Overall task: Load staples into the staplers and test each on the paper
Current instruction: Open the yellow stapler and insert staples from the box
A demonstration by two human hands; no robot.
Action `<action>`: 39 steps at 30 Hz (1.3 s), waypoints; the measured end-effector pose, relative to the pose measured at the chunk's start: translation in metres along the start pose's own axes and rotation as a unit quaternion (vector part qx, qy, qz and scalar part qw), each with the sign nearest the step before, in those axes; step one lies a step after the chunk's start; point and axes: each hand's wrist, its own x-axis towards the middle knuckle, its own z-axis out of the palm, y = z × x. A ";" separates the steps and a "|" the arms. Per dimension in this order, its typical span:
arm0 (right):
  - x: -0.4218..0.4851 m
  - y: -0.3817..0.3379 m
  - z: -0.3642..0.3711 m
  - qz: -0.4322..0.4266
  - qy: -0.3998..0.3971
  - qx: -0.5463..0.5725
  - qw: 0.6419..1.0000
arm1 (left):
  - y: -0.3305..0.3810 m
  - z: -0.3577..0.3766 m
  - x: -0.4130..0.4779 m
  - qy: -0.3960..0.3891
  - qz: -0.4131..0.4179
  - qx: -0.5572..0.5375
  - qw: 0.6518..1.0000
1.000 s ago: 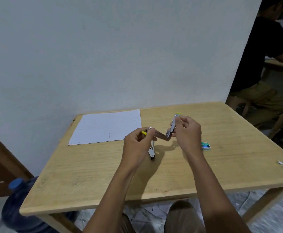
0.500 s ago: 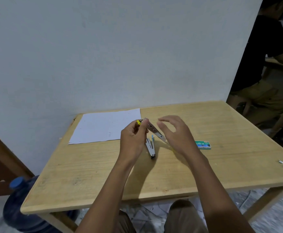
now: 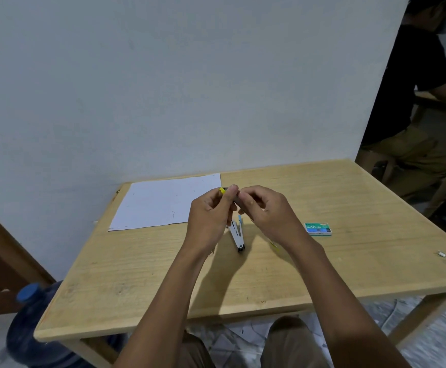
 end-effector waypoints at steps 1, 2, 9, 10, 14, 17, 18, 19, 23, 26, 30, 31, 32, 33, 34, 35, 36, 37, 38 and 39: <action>0.000 -0.001 0.000 -0.007 -0.011 -0.019 1.000 | 0.000 -0.002 0.001 -0.002 -0.002 0.001 1.000; 0.000 -0.003 0.000 -0.012 -0.024 -0.038 0.999 | -0.001 -0.003 0.001 -0.004 -0.004 0.005 1.000; 0.002 -0.008 -0.007 0.011 -0.084 -0.035 0.996 | 0.003 -0.015 0.000 -0.046 -0.019 0.027 0.998; 0.002 -0.008 -0.007 0.008 -0.084 -0.023 0.996 | 0.005 -0.017 0.001 -0.058 -0.022 0.029 0.998; 0.001 -0.010 -0.002 0.005 -0.060 0.046 0.997 | 0.012 -0.019 0.003 -0.069 -0.034 0.028 0.997; 0.000 -0.009 0.001 0.009 -0.051 0.044 0.998 | 0.012 -0.016 0.001 -0.063 -0.037 0.013 0.997; 0.000 -0.008 0.002 0.010 -0.045 0.034 0.998 | 0.012 -0.015 0.000 -0.058 -0.037 0.006 0.998; 0.000 -0.007 0.003 0.010 -0.034 0.019 0.999 | 0.011 -0.014 -0.001 -0.054 -0.034 0.001 0.998; 0.002 -0.005 0.000 0.027 -0.003 0.006 1.000 | 0.007 -0.010 -0.005 -0.047 -0.022 -0.013 0.999; 0.003 -0.006 -0.001 0.107 0.074 0.107 0.986 | 0.003 -0.009 -0.005 -0.010 -0.017 -0.025 0.999; 0.003 0.005 -0.008 0.255 0.159 0.167 0.939 | 0.001 -0.011 -0.004 0.034 -0.031 -0.101 0.994; 0.002 0.005 -0.010 0.284 0.153 0.170 0.931 | 0.001 -0.011 -0.003 0.037 -0.037 -0.119 0.992; 0.003 0.007 -0.010 0.307 0.145 0.175 0.924 | 0.000 -0.012 -0.003 0.038 -0.044 -0.132 0.990; 0.003 0.006 -0.010 0.322 0.139 0.188 0.918 | -0.002 -0.012 -0.003 0.037 -0.051 -0.144 0.988; 0.004 0.006 -0.010 0.329 0.141 0.211 0.910 | -0.004 -0.012 -0.004 0.033 -0.058 -0.159 0.985; 0.004 0.004 -0.010 0.324 0.150 0.253 0.899 | -0.006 -0.012 -0.005 0.028 -0.067 -0.176 0.982; 0.005 0.003 -0.011 0.312 0.161 0.297 0.888 | -0.008 -0.013 -0.007 0.020 -0.080 -0.196 0.977; 0.006 0.002 -0.013 0.292 0.172 0.324 0.883 | -0.009 -0.015 -0.009 0.011 -0.096 -0.216 0.972; 0.007 0.001 -0.015 0.271 0.176 0.326 0.888 | -0.009 -0.017 -0.010 -0.005 -0.116 -0.232 0.966; 0.008 0.000 -0.017 0.250 0.174 0.315 0.899 | -0.010 -0.020 -0.010 -0.026 -0.137 -0.240 0.961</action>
